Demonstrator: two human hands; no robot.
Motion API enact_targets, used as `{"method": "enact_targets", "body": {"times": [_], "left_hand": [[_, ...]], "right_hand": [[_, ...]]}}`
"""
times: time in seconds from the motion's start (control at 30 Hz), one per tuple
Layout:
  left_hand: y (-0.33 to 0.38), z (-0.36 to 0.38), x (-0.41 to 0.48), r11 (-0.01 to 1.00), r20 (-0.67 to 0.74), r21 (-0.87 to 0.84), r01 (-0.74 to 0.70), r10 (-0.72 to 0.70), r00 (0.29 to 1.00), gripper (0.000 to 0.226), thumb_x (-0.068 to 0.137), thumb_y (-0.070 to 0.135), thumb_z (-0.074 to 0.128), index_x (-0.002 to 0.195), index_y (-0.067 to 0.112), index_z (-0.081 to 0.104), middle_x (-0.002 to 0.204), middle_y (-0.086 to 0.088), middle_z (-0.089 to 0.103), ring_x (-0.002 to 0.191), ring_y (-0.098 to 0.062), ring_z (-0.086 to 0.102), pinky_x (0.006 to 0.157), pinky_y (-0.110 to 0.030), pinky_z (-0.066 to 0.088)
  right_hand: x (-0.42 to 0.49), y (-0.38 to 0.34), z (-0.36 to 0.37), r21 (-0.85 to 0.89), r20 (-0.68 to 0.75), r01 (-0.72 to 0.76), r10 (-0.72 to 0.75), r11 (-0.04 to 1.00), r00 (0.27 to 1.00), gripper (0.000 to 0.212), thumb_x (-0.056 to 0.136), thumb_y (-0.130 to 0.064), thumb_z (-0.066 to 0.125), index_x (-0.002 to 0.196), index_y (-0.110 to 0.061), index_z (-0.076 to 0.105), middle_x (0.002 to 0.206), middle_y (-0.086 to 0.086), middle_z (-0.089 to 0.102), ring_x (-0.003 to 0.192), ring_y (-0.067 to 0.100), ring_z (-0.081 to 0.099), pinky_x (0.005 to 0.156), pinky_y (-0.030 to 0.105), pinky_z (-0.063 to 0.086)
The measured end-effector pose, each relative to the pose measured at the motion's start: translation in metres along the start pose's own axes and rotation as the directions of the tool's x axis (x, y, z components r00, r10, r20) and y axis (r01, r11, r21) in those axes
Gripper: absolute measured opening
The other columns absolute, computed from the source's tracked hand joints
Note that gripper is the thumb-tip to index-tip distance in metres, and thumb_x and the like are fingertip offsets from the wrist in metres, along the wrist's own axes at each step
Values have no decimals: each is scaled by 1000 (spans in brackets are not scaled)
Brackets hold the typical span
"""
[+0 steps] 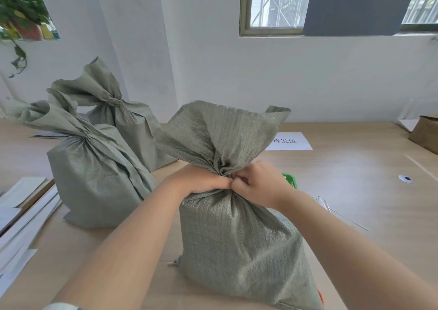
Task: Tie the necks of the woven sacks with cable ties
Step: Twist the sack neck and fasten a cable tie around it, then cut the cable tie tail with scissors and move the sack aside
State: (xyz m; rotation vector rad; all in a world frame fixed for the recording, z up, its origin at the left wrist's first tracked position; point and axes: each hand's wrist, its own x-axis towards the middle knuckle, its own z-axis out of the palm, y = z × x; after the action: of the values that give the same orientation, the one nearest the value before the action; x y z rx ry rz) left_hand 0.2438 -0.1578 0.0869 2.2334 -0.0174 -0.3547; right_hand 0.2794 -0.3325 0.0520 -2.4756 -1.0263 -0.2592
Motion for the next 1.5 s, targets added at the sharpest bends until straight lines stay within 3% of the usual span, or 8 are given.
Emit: {"method": "enact_targets", "body": {"times": [0.13,0.33,0.5,0.7,0.87,1.13,1.3,1.5], "left_hand": [[-4,-2,-1,999,-4,27,-32,32,999,23,86,29,76,83,45,60,87,35,57,74,21,47,58,2,38],[-11,-11,7,1000,13,18,-1,1,1000,11,84,30,80,87,39,75,88,34,68,89,12,60,77,-3,40],[-13,-9,12,1000,1,30,-3,3,1000,21,75,40,86,94,37,78,96,30,72,100,7,63,94,-13,45],[-24,-11,23,998,-28,37,45,-44,999,79,34,73,85,104,37,78,110,21,74,111,-4,65,108,-32,46],[-26,-15,31,999,-14,25,34,-34,999,66,44,68,85,100,35,78,109,17,75,111,-10,67,109,-37,46],[-28,-16,46,1000,23,21,8,-8,1000,58,46,66,85,93,32,78,104,13,77,108,-15,68,108,-42,47],[-26,-13,52,1000,-22,17,-25,25,999,53,47,62,83,91,31,79,100,14,77,106,-15,69,108,-40,47],[-31,-12,55,999,1,-33,-18,18,1000,71,44,71,90,96,25,77,107,5,76,110,-22,69,110,-47,46]], "right_hand": [[-3,3,3,111,-94,65,-54,992,994,31,73,-35,41,49,-27,24,42,-5,23,42,16,25,45,26,21],[-1,13,-3,130,-109,138,-125,982,986,27,72,-29,40,50,-22,27,44,-5,21,46,17,21,44,17,16],[-5,17,-1,155,-116,95,-77,983,990,30,73,-32,39,52,-24,20,47,0,20,49,15,18,46,28,18],[-15,35,-9,233,-52,-1,14,972,999,32,87,-30,60,60,-20,45,47,-6,31,47,10,26,49,27,25],[-45,71,-14,465,-20,-210,247,860,969,20,88,-47,60,86,-28,65,66,5,53,63,11,45,62,30,38],[-123,141,31,605,23,-586,724,539,690,24,98,-24,54,84,-18,72,73,2,66,70,16,56,70,34,44],[-172,163,83,329,169,-797,799,506,577,12,91,-18,59,90,-23,70,84,0,72,79,20,64,66,27,45],[-222,175,140,4,424,-898,813,440,400,26,79,-4,55,87,-28,62,83,-3,68,83,17,61,68,23,42]]}}
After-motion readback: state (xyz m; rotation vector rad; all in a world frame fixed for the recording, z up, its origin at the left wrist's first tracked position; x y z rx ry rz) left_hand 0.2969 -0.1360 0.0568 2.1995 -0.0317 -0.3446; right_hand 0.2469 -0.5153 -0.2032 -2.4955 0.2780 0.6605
